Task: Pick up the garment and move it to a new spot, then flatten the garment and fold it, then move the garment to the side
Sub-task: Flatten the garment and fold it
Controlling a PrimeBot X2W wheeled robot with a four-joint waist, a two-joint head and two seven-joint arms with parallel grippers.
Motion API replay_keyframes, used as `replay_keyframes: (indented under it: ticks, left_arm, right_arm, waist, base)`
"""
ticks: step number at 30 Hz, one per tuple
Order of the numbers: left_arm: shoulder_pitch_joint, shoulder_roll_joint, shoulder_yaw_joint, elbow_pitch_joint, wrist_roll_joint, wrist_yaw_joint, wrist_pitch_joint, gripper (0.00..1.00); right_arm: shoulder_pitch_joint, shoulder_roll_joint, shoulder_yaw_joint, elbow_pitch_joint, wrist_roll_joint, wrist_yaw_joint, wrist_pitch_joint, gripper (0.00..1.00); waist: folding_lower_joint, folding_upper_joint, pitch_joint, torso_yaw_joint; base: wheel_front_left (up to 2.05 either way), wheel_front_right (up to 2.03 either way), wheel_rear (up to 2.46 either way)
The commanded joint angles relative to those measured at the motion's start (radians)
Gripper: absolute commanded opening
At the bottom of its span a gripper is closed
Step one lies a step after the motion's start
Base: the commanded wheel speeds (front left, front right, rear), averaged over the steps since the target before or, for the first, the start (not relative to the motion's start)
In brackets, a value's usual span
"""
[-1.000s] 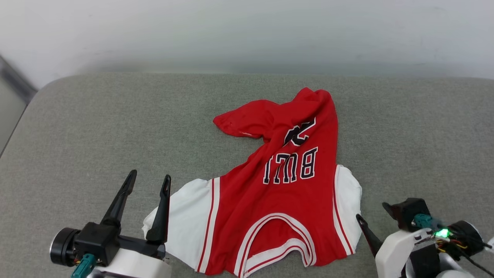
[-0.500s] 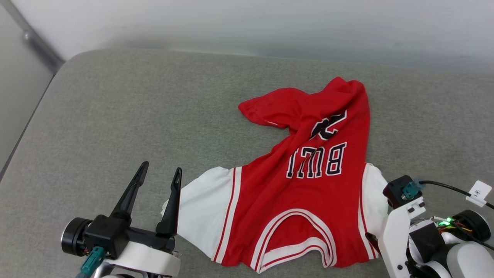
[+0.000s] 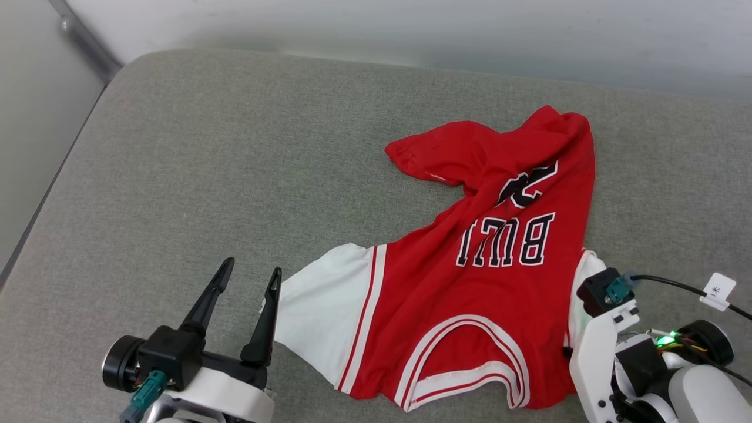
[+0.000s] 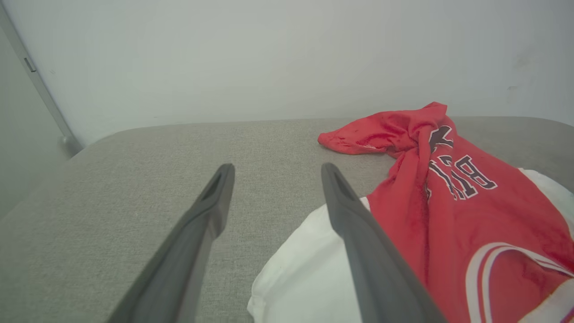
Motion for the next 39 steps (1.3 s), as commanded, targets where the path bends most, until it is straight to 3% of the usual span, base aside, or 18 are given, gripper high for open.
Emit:
replay_keyframes:
  ticks: [1,9,15,25,32,39]
  left_arm:
    - [-0.008,0.008,0.001,0.008,-0.009,-0.006,-0.002,1.0]
    - [0.004,0.062,-0.017,0.032,-0.045,-0.023,0.154,1.0]
    - [0.002,0.124,-0.026,-0.002,-0.084,-0.028,0.386,1.0]
    - [0.064,0.206,-0.022,-0.129,-0.142,0.023,0.781,1.0]
    - [0.059,0.225,-0.02,-0.153,-0.164,0.036,0.866,1.0]
    - [0.032,0.217,-0.045,-0.075,-0.153,0.044,0.896,1.0]
  right_arm:
    - [0.028,-0.01,-0.003,0.04,0.002,-0.002,0.006,0.0]
    - [0.083,-0.042,-0.08,-0.057,-0.003,-0.002,0.001,0.0]
    - [0.13,-0.053,-0.142,-0.152,-0.025,-0.002,0.029,0.0]
    - [0.15,-0.033,-0.151,-0.207,-0.043,-0.001,0.036,0.0]
    - [0.136,-0.028,-0.144,-0.206,-0.049,-0.001,0.029,0.0]
    - [0.12,-0.027,-0.136,-0.204,-0.05,-0.001,0.018,0.0]
  waist:
    - [0.0,0.0,-0.005,-0.008]
    - [0.0,0.0,-0.019,-0.068]
    - [0.0,0.0,-0.005,-0.112]
    - [0.0,0.0,0.027,-0.153]
    - [0.0,0.0,0.049,-0.166]
    - [0.0,0.0,0.075,-0.177]
  base:
    - [0.0,0.0,0.0]
    - [0.0,0.0,0.0]
    - [0.0,0.0,0.0]
    - [0.0,0.0,0.0]
    - [0.0,0.0,0.0]
    - [0.0,0.0,0.0]
